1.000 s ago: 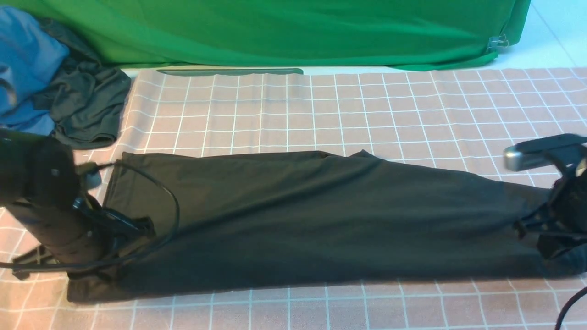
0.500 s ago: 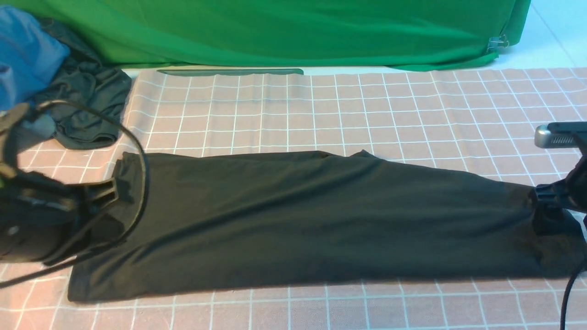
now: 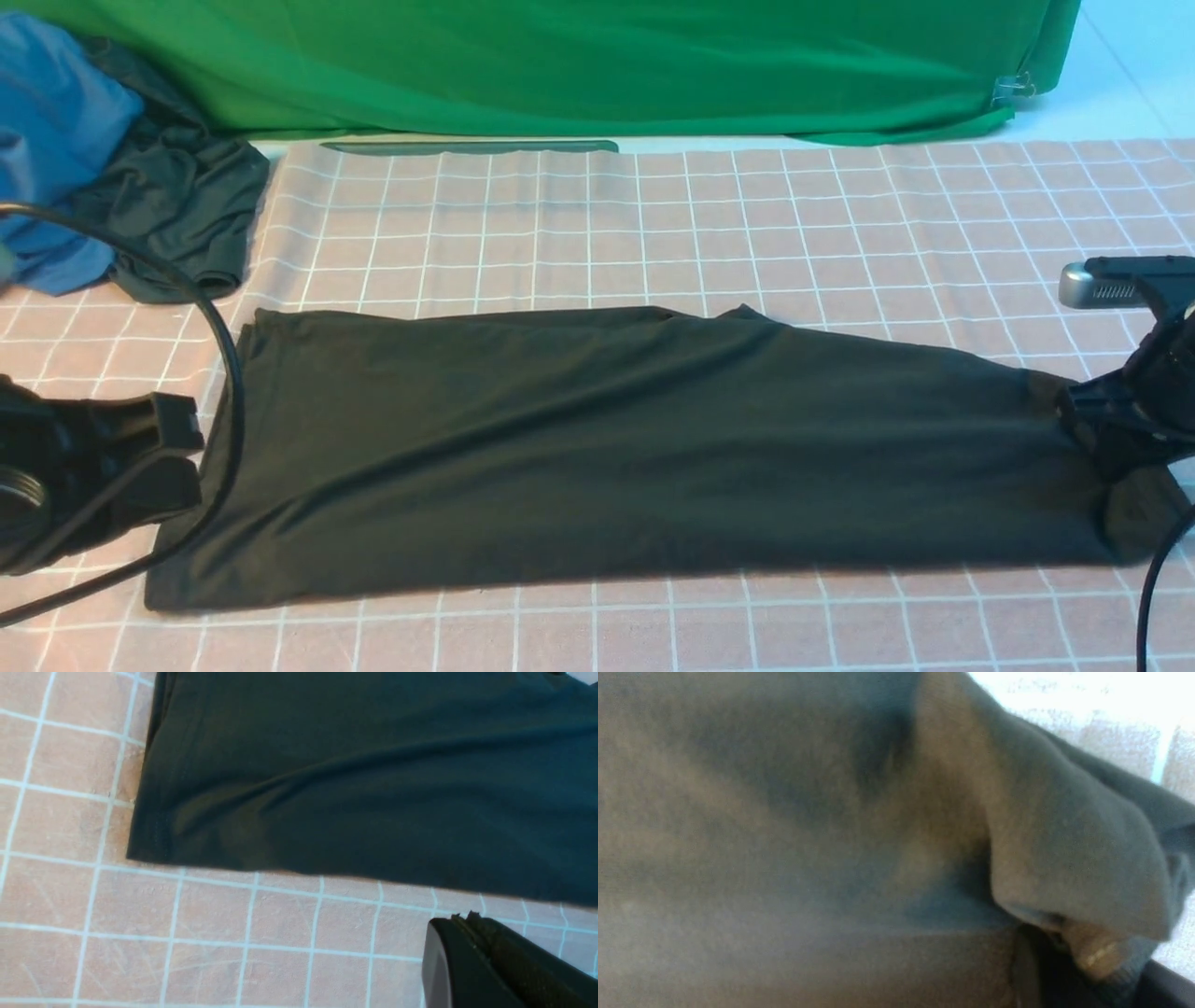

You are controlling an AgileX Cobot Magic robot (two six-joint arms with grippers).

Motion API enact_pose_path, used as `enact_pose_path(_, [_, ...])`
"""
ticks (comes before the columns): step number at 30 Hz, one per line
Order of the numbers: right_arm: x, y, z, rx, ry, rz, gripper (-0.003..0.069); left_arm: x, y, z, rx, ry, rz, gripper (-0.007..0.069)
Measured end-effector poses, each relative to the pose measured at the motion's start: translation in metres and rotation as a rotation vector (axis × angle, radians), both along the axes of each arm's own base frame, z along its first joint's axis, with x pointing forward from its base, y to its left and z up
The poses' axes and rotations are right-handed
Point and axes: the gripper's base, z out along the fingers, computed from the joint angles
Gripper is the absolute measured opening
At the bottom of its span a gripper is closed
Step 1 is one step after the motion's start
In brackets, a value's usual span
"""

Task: Fold a long-sleeved shirt over a pink coffee tablecloth.
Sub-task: 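Pull the folded dark garment lengthwise by its ends to straighten it flat on the table, then fold the right end of the dark garment over onto its left end with the right gripper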

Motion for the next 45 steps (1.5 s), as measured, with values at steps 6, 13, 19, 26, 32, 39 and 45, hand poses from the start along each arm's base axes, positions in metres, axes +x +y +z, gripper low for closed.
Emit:
enact_pose_path(6, [-0.015,-0.049,0.019,-0.125,0.004,-0.095,0.0108,-0.001,-0.002,0.0,-0.02,0.009,-0.002,0.0013])
enact_pose_path(13, [-0.025,-0.069,0.095,-0.176,-0.166,-0.183,0.0108,0.0,-0.002,0.001,-0.023,-0.004,-0.001,0.0013])
enact_pose_path(19, [-0.02,-0.029,0.162,-0.069,-0.289,-0.134,0.0108,0.005,-0.002,0.004,-0.033,-0.062,0.01,0.0013])
enact_pose_path(26, [-0.009,0.073,0.208,0.117,-0.422,0.099,0.0108,0.006,-0.002,0.006,-0.044,-0.086,0.016,0.0013])
enact_pose_path(32, [-0.011,0.147,0.227,0.24,-0.528,0.217,0.0108,0.006,-0.003,0.006,-0.051,-0.088,0.016,0.0013])
enact_pose_path(39, [-0.007,0.227,0.216,0.37,-0.537,0.314,0.0108,0.007,-0.003,0.006,-0.056,-0.093,0.015,0.0013])
enact_pose_path(45, [0.002,0.29,0.179,0.421,-0.466,0.402,0.0108,0.007,-0.005,0.007,-0.087,-0.092,0.01,0.0013])
